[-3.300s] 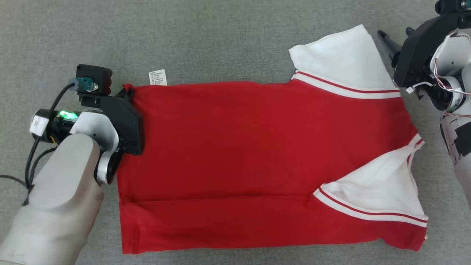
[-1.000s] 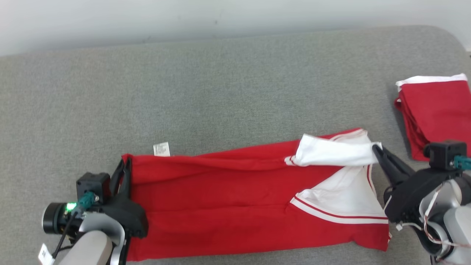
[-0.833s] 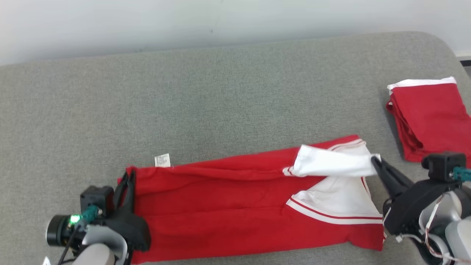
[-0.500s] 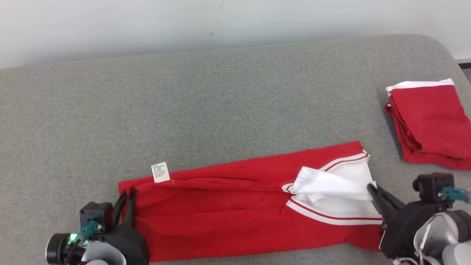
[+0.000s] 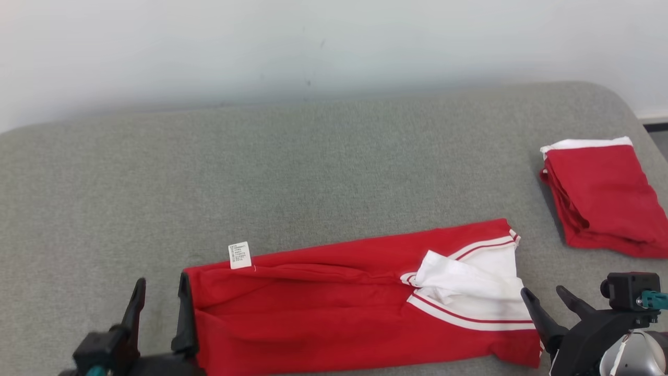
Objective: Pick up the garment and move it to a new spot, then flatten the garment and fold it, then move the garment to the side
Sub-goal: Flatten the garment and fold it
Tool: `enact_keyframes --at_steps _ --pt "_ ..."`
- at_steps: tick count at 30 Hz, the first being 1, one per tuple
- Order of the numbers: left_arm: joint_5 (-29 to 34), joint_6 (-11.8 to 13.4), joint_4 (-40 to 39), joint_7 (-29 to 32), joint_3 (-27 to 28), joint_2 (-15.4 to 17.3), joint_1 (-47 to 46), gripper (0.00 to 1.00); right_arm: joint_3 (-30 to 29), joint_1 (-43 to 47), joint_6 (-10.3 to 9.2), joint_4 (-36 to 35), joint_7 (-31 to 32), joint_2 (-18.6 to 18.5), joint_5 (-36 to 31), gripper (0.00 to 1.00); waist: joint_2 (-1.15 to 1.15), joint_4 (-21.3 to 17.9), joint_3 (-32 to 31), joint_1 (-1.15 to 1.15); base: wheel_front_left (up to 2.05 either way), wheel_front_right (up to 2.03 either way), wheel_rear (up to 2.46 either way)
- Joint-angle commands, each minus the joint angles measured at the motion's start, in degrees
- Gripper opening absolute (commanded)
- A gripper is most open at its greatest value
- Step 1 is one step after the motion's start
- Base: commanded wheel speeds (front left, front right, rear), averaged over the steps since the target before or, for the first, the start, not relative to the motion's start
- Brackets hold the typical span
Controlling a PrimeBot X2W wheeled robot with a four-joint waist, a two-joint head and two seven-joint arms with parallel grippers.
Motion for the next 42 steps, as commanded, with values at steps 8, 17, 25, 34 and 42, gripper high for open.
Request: enact_keyframes --at_steps 8,17,25,34,42 --pt "6.39 -4.43 -5.53 -0.09 8.47 -5.2 7.77 1.0 -4.95 -0.76 -0.17 1.31 7.15 3.03 0.03 1.0 0.01 1.12 -3.5 0.01 0.0 0.0 0.0" --pt "9.79 -9.81 -6.37 -0.1 15.63 -8.89 9.52 1.0 -9.21 -6.49 -0.16 8.64 7.71 6.46 -3.08 1.0 0.01 1.71 -3.51 0.01 0.0 0.0 0.0" --pt "11.48 -12.62 -6.39 -0.1 18.93 -10.7 9.29 1.0 -11.92 -12.62 -0.16 17.69 5.7 9.51 -7.61 1.0 0.01 2.2 -2.86 0.01 0.0 0.0 0.0" --pt "12.58 -14.22 -5.05 -0.1 19.73 -11.17 8.31 1.0 -16.3 -17.47 -0.16 27.88 3.59 11.45 -12.54 1.0 0.01 3.26 -2.59 0.01 0.0 0.0 0.0" --pt "13.05 -15.14 -4.03 -0.1 19.79 -11.33 7.61 1.0 -17.67 -20.39 -0.16 36.59 2.82 12.17 -15.22 1.0 0.01 4.61 -1.98 0.01 0.0 0.0 0.0"
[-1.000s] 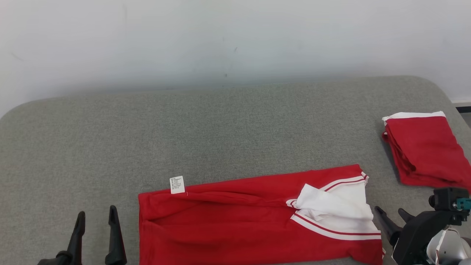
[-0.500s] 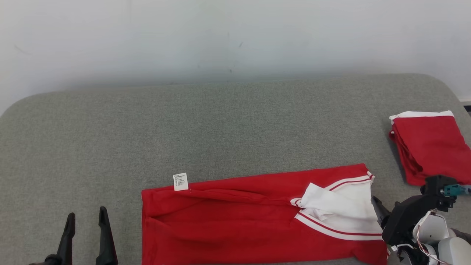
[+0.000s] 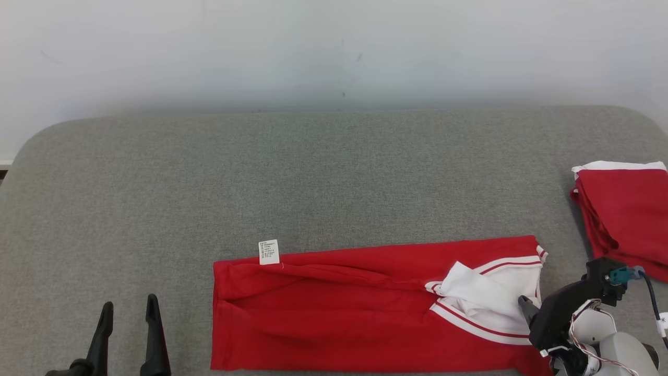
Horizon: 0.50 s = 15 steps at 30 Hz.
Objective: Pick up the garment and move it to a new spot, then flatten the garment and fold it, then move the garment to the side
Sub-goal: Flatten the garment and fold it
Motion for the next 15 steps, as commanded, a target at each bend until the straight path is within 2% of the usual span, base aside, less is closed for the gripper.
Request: enact_keyframes --at_steps 1,9,10,11,12,13,15 --pt "0.53 -0.04 0.29 -0.09 0.2 -0.07 -0.52 1.0 -0.44 -0.71 -0.16 1.38 -0.2 0.2 -0.21 1.0 0.0 0.33 0.23 0.0 0.0 0.0 0.0" --pt "-0.21 0.25 0.37 -0.09 -0.24 -0.1 -0.34 1.0 0.53 -3.46 -0.03 7.61 0.56 0.68 -2.86 1.0 0.0 1.23 0.82 0.0 0.0 0.0 0.0" --pt "-0.26 0.28 0.41 -0.08 -0.3 -0.1 -0.42 1.0 0.71 -3.72 -0.03 8.23 0.66 0.74 -3.09 0.49 0.0 1.36 0.82 0.0 0.0 0.0 0.0" --pt "-0.3 0.31 0.44 -0.09 -0.39 -0.1 -0.46 1.0 0.85 -3.94 -0.02 8.71 0.76 0.81 -3.35 0.38 0.0 1.48 0.83 0.0 0.0 0.0 0.0" --pt "-0.26 0.33 0.46 -0.09 -0.43 -0.1 -0.49 1.0 0.91 -4.11 -0.03 9.09 0.53 0.85 -3.46 0.07 0.0 1.57 0.84 0.0 0.0 0.0 0.0" --pt "-0.19 0.29 0.5 -0.09 -0.47 -0.09 -0.53 1.0 0.94 -4.27 -0.03 9.38 0.24 0.84 -3.65 0.0 0.0 1.66 0.84 0.0 0.0 0.0 0.0" --pt "-0.08 0.21 0.6 -0.08 -0.46 -0.09 -0.58 1.0 1.17 -4.51 -0.03 10.04 -0.09 0.77 -3.89 0.0 0.0 1.76 0.76 0.0 0.0 0.0 0.0"
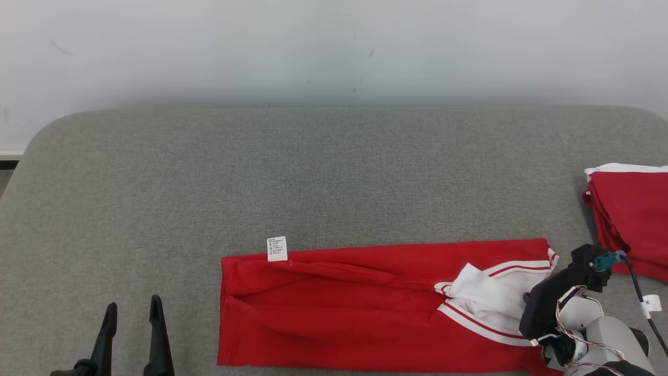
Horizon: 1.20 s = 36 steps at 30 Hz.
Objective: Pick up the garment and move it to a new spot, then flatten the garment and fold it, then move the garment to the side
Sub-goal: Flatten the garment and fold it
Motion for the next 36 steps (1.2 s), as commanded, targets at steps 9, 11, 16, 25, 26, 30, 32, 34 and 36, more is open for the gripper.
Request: enact_keyframes --at_steps 9,11,16,25,26,30,32,34,36 --pt "-0.15 0.29 -0.05 -0.09 0.51 -0.06 -0.18 1.0 -1.07 1.23 -0.02 -0.73 -2.25 -0.52 -1.75 0.0 0.0 -0.77 -0.63 0.0 0.0 0.0 0.0" --pt "-0.17 0.56 -0.19 -0.09 0.5 -0.06 -0.02 1.0 -1.64 1.76 -0.01 -2.6 -3.03 -1.19 -1.78 0.0 0.0 -1.21 -0.7 0.0 0.0 0.0 0.0" --pt "-0.35 0.99 -0.48 -0.09 0.43 -0.05 0.48 1.0 -2.25 4.14 -0.01 -9.7 -2.4 -3.61 -1.98 0.0 0.0 -2.76 -1.24 0.0 0.0 0.0 0.0" --pt "-0.41 1.16 -0.68 -0.09 0.1 -0.04 0.78 1.0 -4.69 8.86 0.0 -24.9 2.18 -5.72 -1.12 0.0 0.0 -3.6 -2.33 0.0 0.0 0.0 0.0" --pt "-0.41 1.14 -0.72 -0.09 0.06 -0.04 0.9 1.0 -4.78 9.46 0.0 -27.11 3.02 -5.46 -1.18 0.0 0.0 -3.67 -2.45 0.0 0.0 0.0 0.0" --pt "-0.52 1.19 -0.85 -0.09 -0.06 -0.04 1.14 1.0 -2.9 11.47 0.01 -35.2 6.06 -4.31 -0.74 0.0 0.0 -3.74 -2.65 0.0 0.0 0.0 0.0" --pt "-0.66 1.27 -0.83 -0.09 -0.15 -0.03 1.11 1.0 -0.06 12.14 0.01 -38.11 7.46 -3.46 -0.13 0.0 0.0 -3.7 -2.66 0.0 0.0 0.0 0.0" --pt "-0.7 1.1 -0.54 -0.09 -0.36 -0.04 0.93 1.0 6.12 12.81 0.0 -40.97 9.57 -3.06 1.49 0.0 0.0 -3.52 -2.71 0.0 0.0 0.0 0.0" --pt "-0.67 1.1 -0.4 -0.09 -0.53 -0.04 0.76 1.0 10.82 12.95 0.01 -41.87 10.61 -2.63 2.76 0.0 0.0 -3.28 -2.75 0.0 0.0 0.0 0.0"
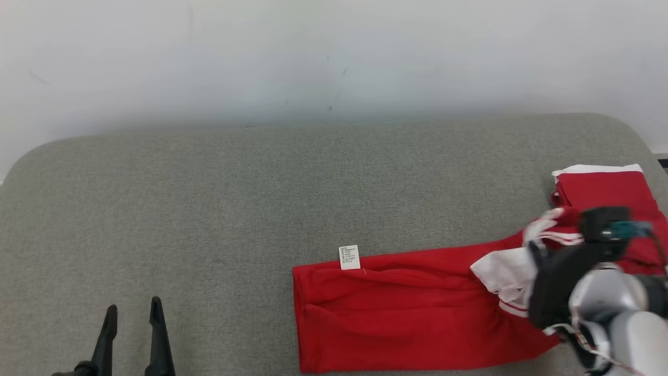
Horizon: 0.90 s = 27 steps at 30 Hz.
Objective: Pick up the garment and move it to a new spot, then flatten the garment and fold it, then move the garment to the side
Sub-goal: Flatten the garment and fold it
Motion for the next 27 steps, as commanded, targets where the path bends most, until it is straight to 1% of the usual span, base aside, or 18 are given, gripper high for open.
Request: enact_keyframes --at_steps 1,5,10,15,22,27 --pt "-0.05 -0.15 0.1 -0.09 0.0 -0.02 0.16 1.0 2.14 0.59 -0.17 -0.25 0.37 0.26 0.79 0.0 0.0 0.22 -0.04 0.0 0.0 0.0 0.0" --pt "0.14 -0.22 0.2 -0.09 0.03 -0.02 0.04 1.0 10.33 -0.8 -0.17 1.58 1.04 1.0 3.04 0.0 0.0 0.74 -0.1 0.0 0.0 0.0 0.0" --pt "-0.05 -0.33 0.48 -0.09 -0.44 -0.03 -0.45 1.0 18.7 -3.3 -0.16 7.49 0.12 2.43 4.9 0.0 0.0 1.89 -0.05 0.0 0.0 0.0 0.0" --pt "-0.32 -0.22 0.77 -0.09 -1.69 -0.02 -0.85 1.0 24.91 -6.41 -0.16 14.38 -2.19 3.32 7.35 0.0 0.0 3.37 0.0 0.0 0.0 0.0 0.0" --pt "-0.39 -0.63 1.61 -0.09 -3.53 -0.01 -1.34 1.0 33.75 -10.61 -0.16 21.59 -6.35 3.4 13.84 0.0 0.0 5.01 0.08 0.0 0.0 0.0 0.0" --pt "-0.38 -0.66 1.92 -0.09 -4.48 -0.02 -1.57 1.0 37.02 -12.94 -0.16 25.49 -8.53 3.4 16.2 0.0 0.0 5.68 0.09 0.0 0.0 0.0 0.0"
